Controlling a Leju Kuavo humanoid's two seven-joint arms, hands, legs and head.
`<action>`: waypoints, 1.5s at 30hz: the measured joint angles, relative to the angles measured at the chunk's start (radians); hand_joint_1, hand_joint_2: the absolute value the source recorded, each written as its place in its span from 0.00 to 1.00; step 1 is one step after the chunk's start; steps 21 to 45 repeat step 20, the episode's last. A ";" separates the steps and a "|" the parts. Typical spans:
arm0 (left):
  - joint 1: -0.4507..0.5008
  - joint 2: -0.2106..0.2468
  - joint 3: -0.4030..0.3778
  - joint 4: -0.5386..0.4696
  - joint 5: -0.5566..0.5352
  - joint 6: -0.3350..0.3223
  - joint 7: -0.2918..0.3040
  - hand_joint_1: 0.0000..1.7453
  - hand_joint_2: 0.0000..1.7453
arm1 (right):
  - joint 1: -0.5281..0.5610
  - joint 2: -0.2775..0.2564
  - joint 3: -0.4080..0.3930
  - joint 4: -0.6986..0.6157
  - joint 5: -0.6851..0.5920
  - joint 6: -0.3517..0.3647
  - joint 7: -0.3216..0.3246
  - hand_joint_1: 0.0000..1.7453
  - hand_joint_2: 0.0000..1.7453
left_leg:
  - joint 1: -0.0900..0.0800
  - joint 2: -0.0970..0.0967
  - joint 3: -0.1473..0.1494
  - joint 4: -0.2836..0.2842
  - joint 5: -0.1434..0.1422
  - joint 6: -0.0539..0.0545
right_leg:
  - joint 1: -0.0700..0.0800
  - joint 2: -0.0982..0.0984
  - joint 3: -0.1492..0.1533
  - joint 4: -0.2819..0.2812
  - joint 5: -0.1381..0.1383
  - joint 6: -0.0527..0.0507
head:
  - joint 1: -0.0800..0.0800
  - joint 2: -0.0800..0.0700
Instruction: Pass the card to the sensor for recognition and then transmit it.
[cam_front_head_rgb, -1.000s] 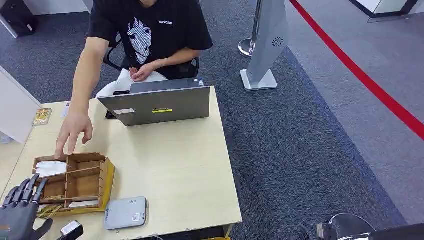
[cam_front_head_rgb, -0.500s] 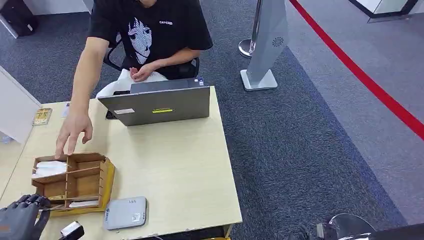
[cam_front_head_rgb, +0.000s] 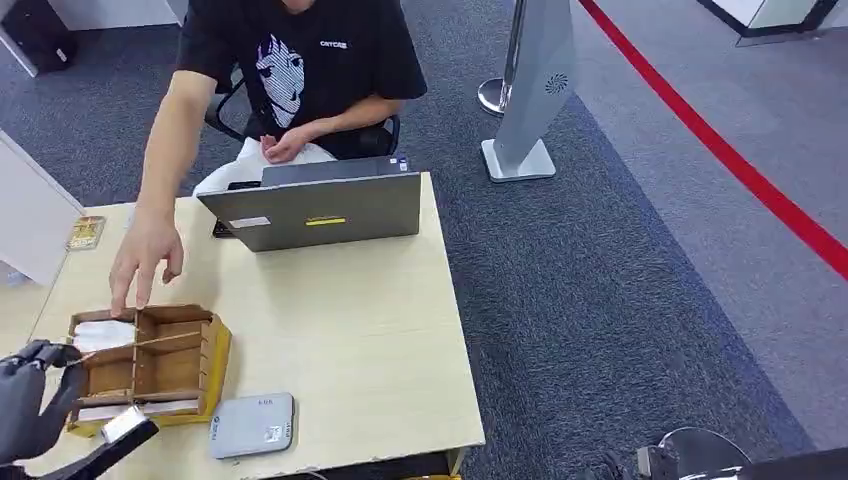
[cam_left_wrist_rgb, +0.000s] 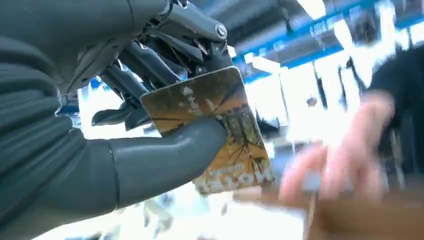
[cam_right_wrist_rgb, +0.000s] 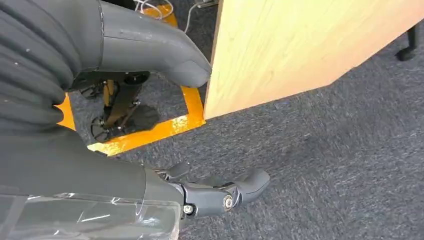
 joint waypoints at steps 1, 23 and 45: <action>-0.026 0.006 -0.002 -0.019 0.001 -0.009 0.003 1.00 1.00 | 0.000 0.000 0.002 0.000 0.006 0.001 0.001 0.00 1.00 | 0.000 0.000 0.000 0.000 0.000 0.000 | 0.000 0.000 0.000 0.000 0.000 0.000 | 0.000 0.000; -0.464 0.068 -0.111 0.136 -0.069 -0.170 0.153 0.01 1.00 | -0.013 0.000 0.004 0.051 0.133 0.049 -0.015 0.00 1.00 | 0.000 -0.003 -0.002 0.001 0.004 -0.001 | 0.000 -0.004 -0.001 0.002 0.003 -0.002 | -0.001 0.000; -0.464 0.068 -0.111 0.136 -0.069 -0.170 0.153 0.01 1.00 | -0.013 0.000 0.004 0.051 0.133 0.049 -0.015 0.00 1.00 | 0.000 -0.003 -0.002 0.001 0.004 -0.001 | 0.000 -0.004 -0.001 0.002 0.003 -0.002 | -0.001 0.000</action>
